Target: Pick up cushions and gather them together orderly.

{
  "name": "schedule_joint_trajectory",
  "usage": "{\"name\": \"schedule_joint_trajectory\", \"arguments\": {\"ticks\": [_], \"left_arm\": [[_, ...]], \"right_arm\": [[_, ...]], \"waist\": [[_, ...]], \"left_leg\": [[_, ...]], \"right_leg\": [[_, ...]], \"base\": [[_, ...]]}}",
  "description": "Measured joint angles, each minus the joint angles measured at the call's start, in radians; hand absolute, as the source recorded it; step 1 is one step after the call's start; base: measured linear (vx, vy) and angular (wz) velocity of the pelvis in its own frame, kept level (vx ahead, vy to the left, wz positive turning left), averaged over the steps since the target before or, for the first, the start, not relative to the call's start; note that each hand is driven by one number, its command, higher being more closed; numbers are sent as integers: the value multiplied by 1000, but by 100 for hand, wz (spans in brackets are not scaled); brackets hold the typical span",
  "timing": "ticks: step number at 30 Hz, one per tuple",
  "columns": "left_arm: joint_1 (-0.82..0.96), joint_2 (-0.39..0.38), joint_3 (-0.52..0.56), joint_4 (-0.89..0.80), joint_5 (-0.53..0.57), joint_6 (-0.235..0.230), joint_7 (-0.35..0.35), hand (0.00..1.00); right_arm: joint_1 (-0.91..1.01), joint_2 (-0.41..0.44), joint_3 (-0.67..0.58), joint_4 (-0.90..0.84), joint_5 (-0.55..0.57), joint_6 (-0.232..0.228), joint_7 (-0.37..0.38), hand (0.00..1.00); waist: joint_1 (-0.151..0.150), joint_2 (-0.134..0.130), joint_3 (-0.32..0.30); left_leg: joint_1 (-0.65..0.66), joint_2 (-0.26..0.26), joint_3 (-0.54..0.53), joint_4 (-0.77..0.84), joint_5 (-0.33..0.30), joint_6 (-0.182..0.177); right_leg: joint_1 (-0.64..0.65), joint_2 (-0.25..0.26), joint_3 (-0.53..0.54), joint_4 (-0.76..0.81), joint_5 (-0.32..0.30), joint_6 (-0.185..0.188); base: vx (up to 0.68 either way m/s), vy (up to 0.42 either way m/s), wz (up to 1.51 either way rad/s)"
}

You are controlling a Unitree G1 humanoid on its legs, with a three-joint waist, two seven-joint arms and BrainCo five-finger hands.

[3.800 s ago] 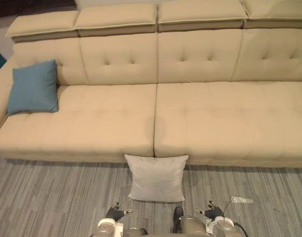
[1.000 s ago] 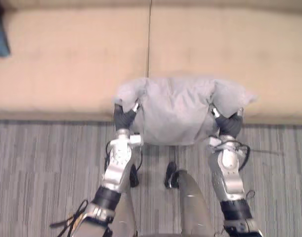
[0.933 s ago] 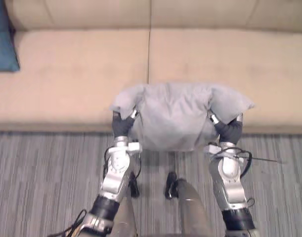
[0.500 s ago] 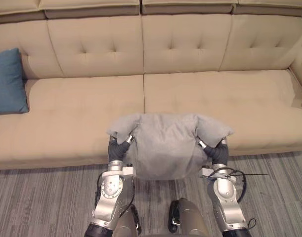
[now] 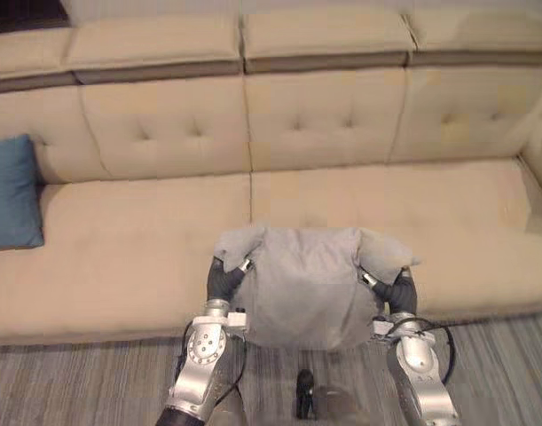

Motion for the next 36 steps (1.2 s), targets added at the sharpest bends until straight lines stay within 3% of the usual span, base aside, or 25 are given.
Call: {"name": "schedule_joint_trajectory", "arguments": {"ticks": [2, 3, 4, 5, 6, 8, 13, 18, 20, 23, 30, 36], "left_arm": [[2, -23, -1, -13, 0, 0, -8, 100], [3, -38, -3, -13, 0, 1, -19, 100], [5, -54, -11, -13, 0, 1, -21, 100], [2, -50, -16, -9, 0, 1, -21, 100], [-1, -37, -19, -6, 1, 5, -20, 100], [5, -5, -25, -6, 1, 5, -20, 100], [-2, 29, -33, -6, 1, 5, -20, 100], [-58, 58, -43, 6, 2, 8, -9, 100], [-126, 63, -43, 21, 2, 8, 26, 100], [-296, 71, -25, 84, 2, 7, 87, 100], [-671, 115, -10, 205, 24, 4, 236, 100], [-1065, 159, 57, 458, 24, -2, 328, 100]], "right_arm": [[-1, -1, -22, -18, 0, 0, 0, 100], [0, -6, -32, -18, 0, 0, 0, 100], [1, -22, -41, -18, 0, -1, 0, 100], [-8, -30, -46, 1, -2, -1, 0, 100], [-9, -10, -52, 23, -2, 1, 0, 100], [-11, 28, -57, 72, -8, 3, 3, 100], [-54, 42, -56, 157, -13, 13, 3, 100], [-176, 20, -56, 229, -17, 14, -13, 100], [-260, 2, -53, 259, -26, 14, -41, 100], [-437, -16, -51, 306, -53, 20, -96, 100], [-721, -45, -66, 308, -176, 53, -254, 100], [-1101, -86, -86, 455, -301, 75, -403, 100]], "waist": [[0, 18, -10], [-4, 30, -19], [-4, 54, -38], [-5, 62, -51], [-14, 42, -57], [-3, 0, -73], [-13, -5, -78], [-26, -4, -76], [-26, -2, -74], [-22, 3, -43], [4, 4, -8], [2, 29, 38]], "left_leg": [[3, -7, 32, -175, 11, 16], [17, -25, 31, -288, 47, 21], [40, -54, 7, -450, 169, 8], [66, -77, -23, -528, 174, -50], [85, -109, -24, -565, 196, -41], [133, -171, -6, -664, 227, -26], [187, -233, 5, -791, 278, -4], [185, -243, 7, -863, 319, 0], [149, -241, 7, -877, 338, 3], [73, -234, 14, -902, 378, 11], [-97, -230, 19, -904, 423, 24], [-225, -235, 12, -944, 492, 33]], "right_leg": [[18, -20, -7, -4, -10, 17], [26, -27, -15, 0, -19, 33], [23, -25, -20, 10, -37, 61], [23, -27, -15, 17, -50, 82], [24, -49, -11, 13, -51, 93], [30, -92, 2, -10, -49, 113], [60, -124, 11, -93, -12, 145], [42, -114, 26, -144, 30, 143], [-5, -109, 34, -142, 42, 141], [-99, -97, 52, -134, 77, 140], [-326, -98, 69, -23, 77, 142], [-499, -98, 68, 45, 80, 141]], "base": [[126, 144, 15], [89, 193, 26], [135, 314, 22], [137, 291, 30], [127, 251, 28], [93, 132, 13], [52, 86, 0], [4, 27, -11], [-58, 19, -13], [-93, 20, -17], [-84, 18, -4], [-63, 15, 4]]}}
